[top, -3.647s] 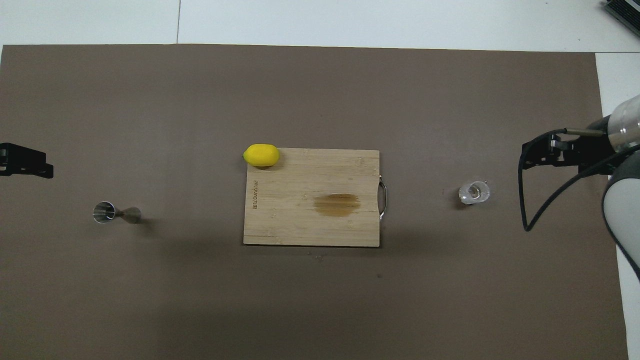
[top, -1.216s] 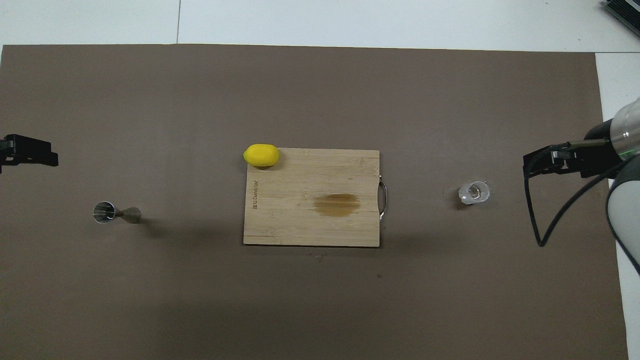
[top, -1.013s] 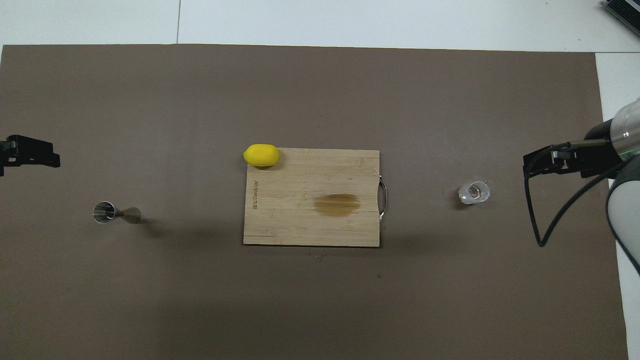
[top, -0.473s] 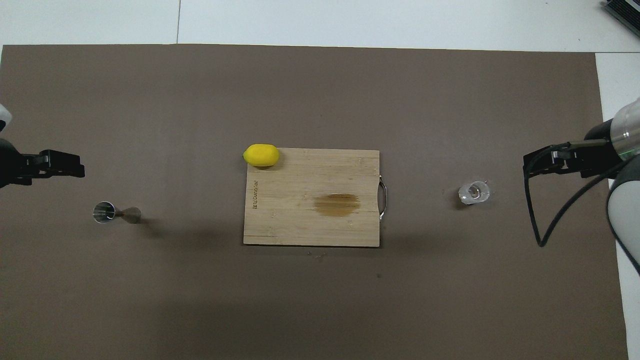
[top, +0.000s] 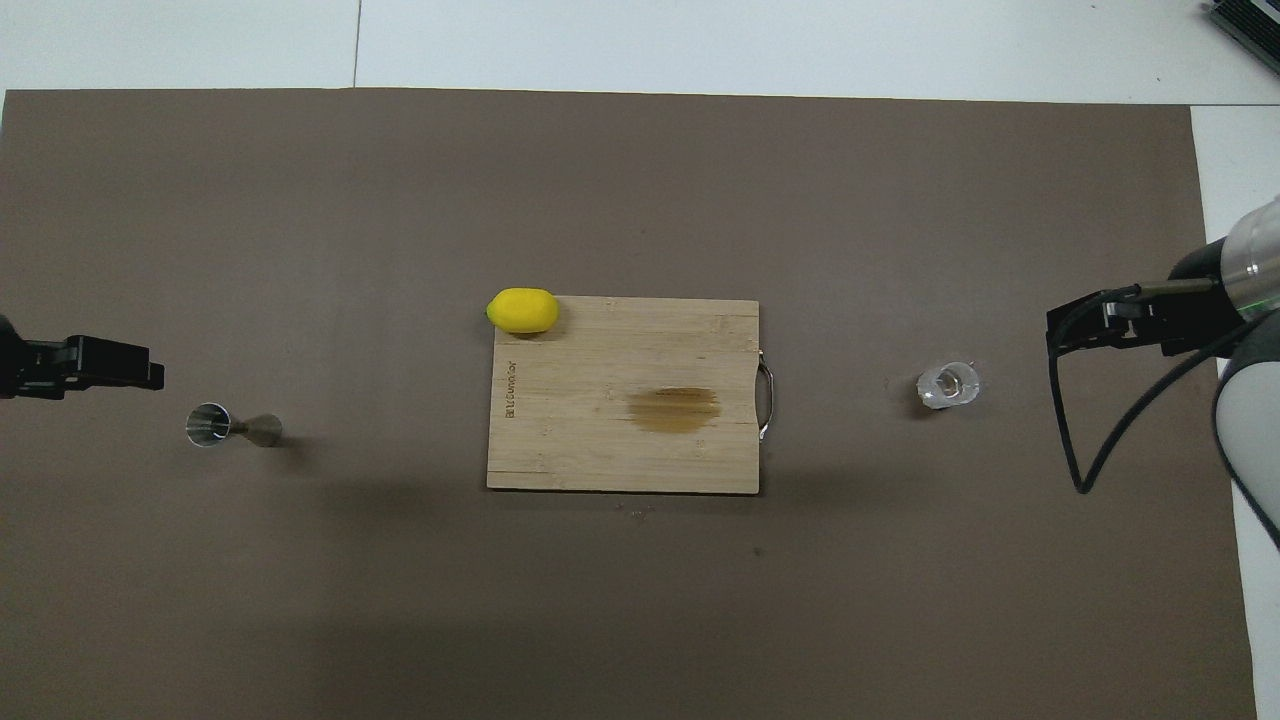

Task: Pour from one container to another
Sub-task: 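Move the left gripper down around the small metal cup, then grasp the metal cup with the left gripper and carry it over the board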

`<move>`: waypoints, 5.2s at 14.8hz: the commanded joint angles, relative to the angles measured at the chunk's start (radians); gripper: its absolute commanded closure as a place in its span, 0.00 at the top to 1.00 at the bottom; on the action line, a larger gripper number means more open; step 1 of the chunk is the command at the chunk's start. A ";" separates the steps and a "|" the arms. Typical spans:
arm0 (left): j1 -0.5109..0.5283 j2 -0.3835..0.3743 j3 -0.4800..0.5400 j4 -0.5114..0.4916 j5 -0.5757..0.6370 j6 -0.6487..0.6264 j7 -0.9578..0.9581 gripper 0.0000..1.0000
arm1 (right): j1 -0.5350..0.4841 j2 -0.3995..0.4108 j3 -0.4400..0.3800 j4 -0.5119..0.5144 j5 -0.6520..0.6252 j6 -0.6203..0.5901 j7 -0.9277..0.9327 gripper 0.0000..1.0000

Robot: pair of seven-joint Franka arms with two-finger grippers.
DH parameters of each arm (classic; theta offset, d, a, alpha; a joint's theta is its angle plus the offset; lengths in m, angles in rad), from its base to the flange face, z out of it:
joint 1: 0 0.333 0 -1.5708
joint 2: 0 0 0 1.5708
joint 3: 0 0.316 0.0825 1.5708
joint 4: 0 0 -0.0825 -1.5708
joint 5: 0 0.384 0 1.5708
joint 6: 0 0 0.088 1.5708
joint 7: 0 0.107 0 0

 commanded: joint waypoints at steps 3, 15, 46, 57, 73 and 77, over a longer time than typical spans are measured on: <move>0.125 0.010 0.006 -0.017 -0.156 -0.011 0.260 1.00 | -0.010 -0.020 0.002 -0.019 0.015 0.004 -0.017 1.00; 0.455 0.355 0.003 0.091 -0.597 -0.221 1.056 1.00 | -0.017 -0.020 0.002 -0.019 0.015 0.002 -0.018 1.00; 0.486 0.595 -0.010 -0.089 -0.964 -0.450 2.290 1.00 | -0.017 -0.022 0.000 -0.024 0.015 0.004 -0.015 1.00; 0.466 0.595 -0.007 -0.096 -0.962 -0.430 2.327 0.77 | -0.017 -0.022 0.002 -0.025 0.015 0.004 -0.015 1.00; 0.443 0.595 -0.017 -0.076 -1.020 -0.467 2.313 0.39 | -0.017 -0.022 0.002 -0.025 0.015 0.004 -0.015 1.00; 0.353 0.594 -0.021 -0.079 -1.097 -0.467 2.311 0.36 | -0.017 -0.022 0.002 -0.025 0.015 0.004 -0.015 1.00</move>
